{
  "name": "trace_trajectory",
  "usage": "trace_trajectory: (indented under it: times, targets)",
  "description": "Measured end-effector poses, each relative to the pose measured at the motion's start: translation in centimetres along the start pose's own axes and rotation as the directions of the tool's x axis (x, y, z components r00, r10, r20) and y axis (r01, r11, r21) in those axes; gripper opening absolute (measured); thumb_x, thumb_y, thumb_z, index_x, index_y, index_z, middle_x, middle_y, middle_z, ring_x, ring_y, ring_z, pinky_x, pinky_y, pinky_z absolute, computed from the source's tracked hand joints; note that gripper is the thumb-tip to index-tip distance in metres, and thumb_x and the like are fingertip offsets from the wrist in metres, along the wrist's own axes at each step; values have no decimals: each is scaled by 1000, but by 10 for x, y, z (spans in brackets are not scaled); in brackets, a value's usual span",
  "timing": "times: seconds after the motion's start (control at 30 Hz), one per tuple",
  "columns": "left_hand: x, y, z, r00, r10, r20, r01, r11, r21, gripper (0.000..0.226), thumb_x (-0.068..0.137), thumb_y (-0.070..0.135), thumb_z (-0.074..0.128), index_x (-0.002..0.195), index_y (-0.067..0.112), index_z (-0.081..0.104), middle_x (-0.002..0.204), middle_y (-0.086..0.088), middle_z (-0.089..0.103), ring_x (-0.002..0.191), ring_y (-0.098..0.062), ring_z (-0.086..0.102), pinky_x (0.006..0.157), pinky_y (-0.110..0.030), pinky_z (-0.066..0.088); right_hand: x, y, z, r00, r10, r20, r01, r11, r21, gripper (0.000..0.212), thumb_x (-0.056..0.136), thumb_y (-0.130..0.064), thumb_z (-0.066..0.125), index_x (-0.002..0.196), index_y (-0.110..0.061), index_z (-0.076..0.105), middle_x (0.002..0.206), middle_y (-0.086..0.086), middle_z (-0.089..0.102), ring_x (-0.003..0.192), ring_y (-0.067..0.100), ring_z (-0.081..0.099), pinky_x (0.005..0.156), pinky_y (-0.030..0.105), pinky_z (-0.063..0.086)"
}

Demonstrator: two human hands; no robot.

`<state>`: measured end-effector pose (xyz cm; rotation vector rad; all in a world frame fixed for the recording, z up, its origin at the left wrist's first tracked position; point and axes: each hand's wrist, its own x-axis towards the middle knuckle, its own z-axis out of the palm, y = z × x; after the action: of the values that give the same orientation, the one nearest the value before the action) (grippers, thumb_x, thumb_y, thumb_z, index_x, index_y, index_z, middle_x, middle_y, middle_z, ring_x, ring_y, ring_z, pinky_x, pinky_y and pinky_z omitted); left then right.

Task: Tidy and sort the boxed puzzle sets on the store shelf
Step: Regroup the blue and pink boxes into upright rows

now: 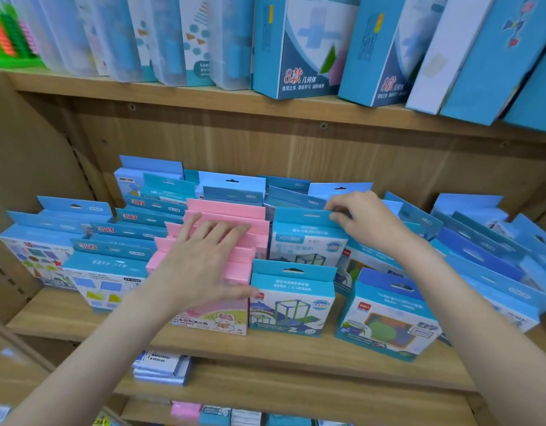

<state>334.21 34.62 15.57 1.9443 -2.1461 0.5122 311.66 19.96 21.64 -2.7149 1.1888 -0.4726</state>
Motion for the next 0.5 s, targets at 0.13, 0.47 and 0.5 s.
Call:
trace_trajectory:
  times: [0.13, 0.47, 0.5]
  targets:
    - [-3, 1, 3, 1000, -9, -15, 9, 1000, 10, 97, 68, 88, 21, 126, 16, 47, 113, -2, 60, 106, -27, 55, 104, -53, 30, -8, -3, 22, 991, -44, 127, 41, 999, 25, 18, 91, -11, 52, 98, -14, 68, 96, 3, 70, 88, 18, 60, 72, 26, 42]
    - [-5, 4, 5, 999, -38, -15, 39, 999, 7, 92, 67, 87, 20, 119, 18, 51, 107, -1, 60, 102, -27, 56, 103, -46, 16, 30, 2, 2, 1000, -11, -5, 12, 979, 204, 18, 88, -23, 59, 103, -14, 65, 100, -4, 64, 94, 11, 56, 83, 22, 39]
    - [-5, 4, 5, 999, -41, -14, 41, 999, -1, 92, 67, 88, 19, 119, 18, 51, 107, 0, 59, 102, -26, 56, 102, -46, 17, 39, 2, 7, 1000, -8, 8, 6, 988, 157, 24, 89, -23, 57, 111, -14, 61, 110, -2, 62, 103, 15, 53, 88, 25, 37]
